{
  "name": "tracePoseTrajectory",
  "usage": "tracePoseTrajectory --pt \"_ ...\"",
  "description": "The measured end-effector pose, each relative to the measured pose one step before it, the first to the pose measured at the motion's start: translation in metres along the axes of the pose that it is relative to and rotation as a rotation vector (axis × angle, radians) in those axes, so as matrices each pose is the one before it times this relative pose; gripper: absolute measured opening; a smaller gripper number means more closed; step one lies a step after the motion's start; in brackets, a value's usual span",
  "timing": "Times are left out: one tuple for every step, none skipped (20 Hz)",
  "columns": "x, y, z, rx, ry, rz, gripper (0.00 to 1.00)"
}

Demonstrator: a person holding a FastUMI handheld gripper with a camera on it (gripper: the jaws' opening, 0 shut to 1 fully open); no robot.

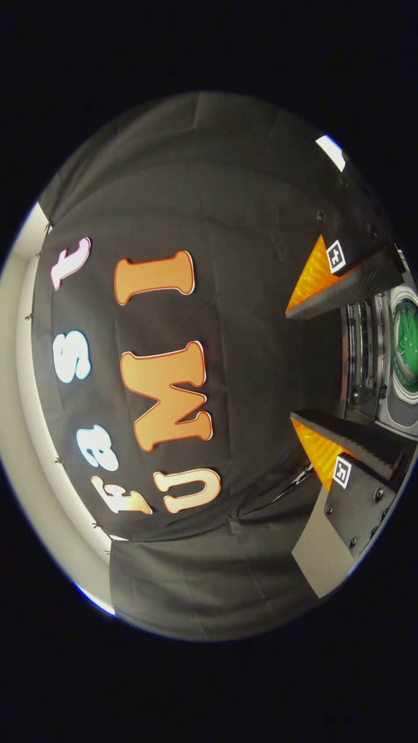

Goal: Put the clothes into the washing machine and then close the washing machine lid.

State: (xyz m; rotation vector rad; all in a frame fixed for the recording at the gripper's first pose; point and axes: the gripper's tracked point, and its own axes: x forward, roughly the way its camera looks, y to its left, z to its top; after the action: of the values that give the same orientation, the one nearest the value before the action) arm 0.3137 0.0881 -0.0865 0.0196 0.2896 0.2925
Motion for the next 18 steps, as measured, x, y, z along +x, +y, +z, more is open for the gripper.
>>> tracePoseTrajectory --pt "0.01185 -0.00142 -0.00599 0.00364 0.02438 -0.00389 0.98" --pt "0.01205 -0.00117 -0.00634 0.00743 0.02127 -0.00571 0.98" --pt "0.01337 -0.00182 -0.00607 0.00531 0.02432 -0.00939 0.99" --pt "0.01189 -0.00308 -0.00556 0.00328 0.02027 -0.00886 0.99" --pt "0.01278 -0.00178 -0.00698 0.00053 0.02444 -0.00796 0.99" --pt "0.01214 -0.00207 -0.00609 0.00017 0.02407 -0.00755 0.99" --pt "0.01374 -0.00220 -0.00651 -0.00130 0.02549 -0.00889 0.98" --pt "0.01223 -0.00280 -0.00771 -0.00148 0.02826 -0.01210 0.98" --pt "0.01142 -0.00302 -0.00886 -0.00153 0.03319 -0.01231 0.99" --pt "0.00874 -0.00260 -0.00810 0.00227 0.02808 -0.01057 0.99" --pt "0.00822 -0.00256 -0.00728 -0.00166 0.02318 -0.01330 0.99" --pt "0.00890 -0.00406 -0.00718 -0.00925 0.02185 -0.01512 0.99" --pt "0.00907 -0.00381 -0.00614 -0.02032 0.01654 -0.01763 0.99" --pt "0.00554 -0.00659 -0.00612 -0.02401 0.01267 -0.02050 0.99" --pt "0.00248 -0.00352 -0.00777 -0.01021 0.02059 -0.00619 0.99" --pt "0.00300 0.00106 0.00300 0.02324 -0.01039 0.00444 0.99" --pt "-0.00241 -0.00501 0.00044 -0.00318 -0.00881 -0.01692 1.00" --pt "-0.00069 -0.00170 0.00069 0.00211 -0.00196 -0.00143 0.99"
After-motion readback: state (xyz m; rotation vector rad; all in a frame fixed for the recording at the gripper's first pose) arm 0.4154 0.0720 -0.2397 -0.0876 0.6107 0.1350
